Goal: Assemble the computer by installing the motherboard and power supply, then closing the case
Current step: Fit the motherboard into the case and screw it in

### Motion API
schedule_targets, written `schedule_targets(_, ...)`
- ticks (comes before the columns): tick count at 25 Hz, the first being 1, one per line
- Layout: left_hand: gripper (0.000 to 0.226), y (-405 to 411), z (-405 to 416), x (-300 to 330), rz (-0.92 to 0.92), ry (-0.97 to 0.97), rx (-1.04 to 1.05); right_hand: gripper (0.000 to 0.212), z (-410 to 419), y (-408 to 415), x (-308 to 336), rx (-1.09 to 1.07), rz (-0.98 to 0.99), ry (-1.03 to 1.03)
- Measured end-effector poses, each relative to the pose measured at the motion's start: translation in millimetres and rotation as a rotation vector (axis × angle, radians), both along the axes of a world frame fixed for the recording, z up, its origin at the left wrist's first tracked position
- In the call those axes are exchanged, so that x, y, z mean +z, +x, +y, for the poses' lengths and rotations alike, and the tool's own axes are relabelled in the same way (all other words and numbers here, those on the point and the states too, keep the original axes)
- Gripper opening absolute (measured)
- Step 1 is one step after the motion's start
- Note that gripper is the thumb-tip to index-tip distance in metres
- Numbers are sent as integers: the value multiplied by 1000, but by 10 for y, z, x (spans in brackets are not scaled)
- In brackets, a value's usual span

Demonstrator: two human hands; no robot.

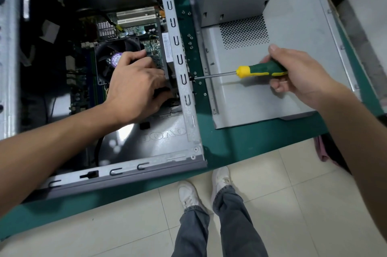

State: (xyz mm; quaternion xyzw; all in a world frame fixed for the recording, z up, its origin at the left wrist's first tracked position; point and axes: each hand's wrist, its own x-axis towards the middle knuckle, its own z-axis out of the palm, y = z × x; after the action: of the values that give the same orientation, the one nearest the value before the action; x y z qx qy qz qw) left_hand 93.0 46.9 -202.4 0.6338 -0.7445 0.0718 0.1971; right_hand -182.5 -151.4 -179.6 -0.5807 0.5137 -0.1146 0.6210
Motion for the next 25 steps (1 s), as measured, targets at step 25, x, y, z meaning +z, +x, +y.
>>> schedule_targets(25,40,-17,-12,9,-1,13,24,35,-37,-18,-31,34,37,-53)
